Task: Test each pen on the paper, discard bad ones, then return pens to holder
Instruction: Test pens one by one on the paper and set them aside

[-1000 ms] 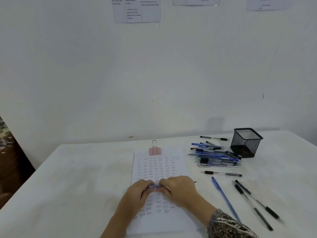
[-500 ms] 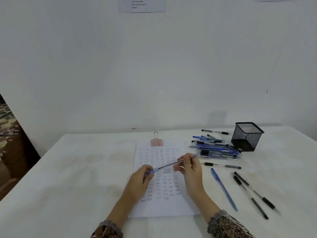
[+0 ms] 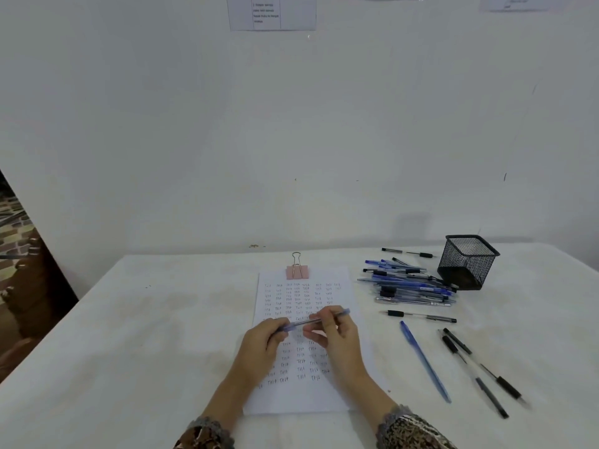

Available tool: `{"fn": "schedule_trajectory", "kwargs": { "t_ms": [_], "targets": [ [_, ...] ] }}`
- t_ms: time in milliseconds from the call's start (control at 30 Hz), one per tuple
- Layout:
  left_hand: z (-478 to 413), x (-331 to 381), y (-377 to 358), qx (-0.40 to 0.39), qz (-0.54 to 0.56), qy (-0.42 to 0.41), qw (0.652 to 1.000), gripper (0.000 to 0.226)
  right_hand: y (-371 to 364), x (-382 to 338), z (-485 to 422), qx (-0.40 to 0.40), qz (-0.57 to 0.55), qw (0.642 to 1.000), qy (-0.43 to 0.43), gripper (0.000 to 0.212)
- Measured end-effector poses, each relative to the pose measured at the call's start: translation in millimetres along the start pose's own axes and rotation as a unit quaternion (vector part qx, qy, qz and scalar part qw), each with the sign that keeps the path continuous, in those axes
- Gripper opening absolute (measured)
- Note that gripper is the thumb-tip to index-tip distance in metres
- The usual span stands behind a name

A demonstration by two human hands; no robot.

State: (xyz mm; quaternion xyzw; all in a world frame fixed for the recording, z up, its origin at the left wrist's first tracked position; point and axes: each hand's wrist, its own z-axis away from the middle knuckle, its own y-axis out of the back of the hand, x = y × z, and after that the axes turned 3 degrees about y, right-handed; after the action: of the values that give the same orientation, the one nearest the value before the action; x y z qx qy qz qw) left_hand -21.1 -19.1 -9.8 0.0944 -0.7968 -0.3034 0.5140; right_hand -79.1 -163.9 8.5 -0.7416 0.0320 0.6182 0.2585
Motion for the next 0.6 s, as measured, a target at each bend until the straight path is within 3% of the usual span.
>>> {"fn": "schedule_trajectory", "kwargs": {
  "t_ms": [100,167,233,300,367,467,533,600],
  "targets": [
    [0.8,0.9,2.3,0.005,0.028,0.011,1.0,0.023,4.3,-9.1,2.5,-0.038,0.023,0.999,-0.012,0.012],
    [0.8,2.8,4.0,-0.002,0.048,0.017,0.999,0.031,17.7,-27.7,-2.4,-0.088,0.117,0.989,-0.027,0.003],
    [-0.3,4.5,4.3,-0.008,0.057,0.014,0.998,0.033,30.4,-48.3,-8.3,-0.142,0.284,0.946,-0.058,0.01],
    [-0.1,5.5,3.1,-0.016,0.039,-0.002,0.999,0.031,36.2,-63.8,-8.9,-0.171,0.461,0.868,-0.073,0.01],
    [-0.7,0.5,4.7,0.01,0.008,-0.009,1.0,0.034,46.2,-71.0,-6.7,-0.099,0.566,0.818,-0.023,0.018],
    [-4.0,-14.2,14.8,0.075,-0.096,0.043,0.992,0.041,85.1,-79.5,1.0,0.104,0.605,0.789,0.014,0.024],
    [-5.3,-20.5,17.3,0.058,-0.152,0.094,0.982,0.048,116.0,-82.0,7.0,0.187,0.616,0.765,-0.034,0.025],
    [-6.4,-23.2,13.3,0.019,-0.21,0.107,0.972,0.05,135.7,-81.8,15.8,0.193,0.653,0.724,-0.108,0.025]
  ]
}}
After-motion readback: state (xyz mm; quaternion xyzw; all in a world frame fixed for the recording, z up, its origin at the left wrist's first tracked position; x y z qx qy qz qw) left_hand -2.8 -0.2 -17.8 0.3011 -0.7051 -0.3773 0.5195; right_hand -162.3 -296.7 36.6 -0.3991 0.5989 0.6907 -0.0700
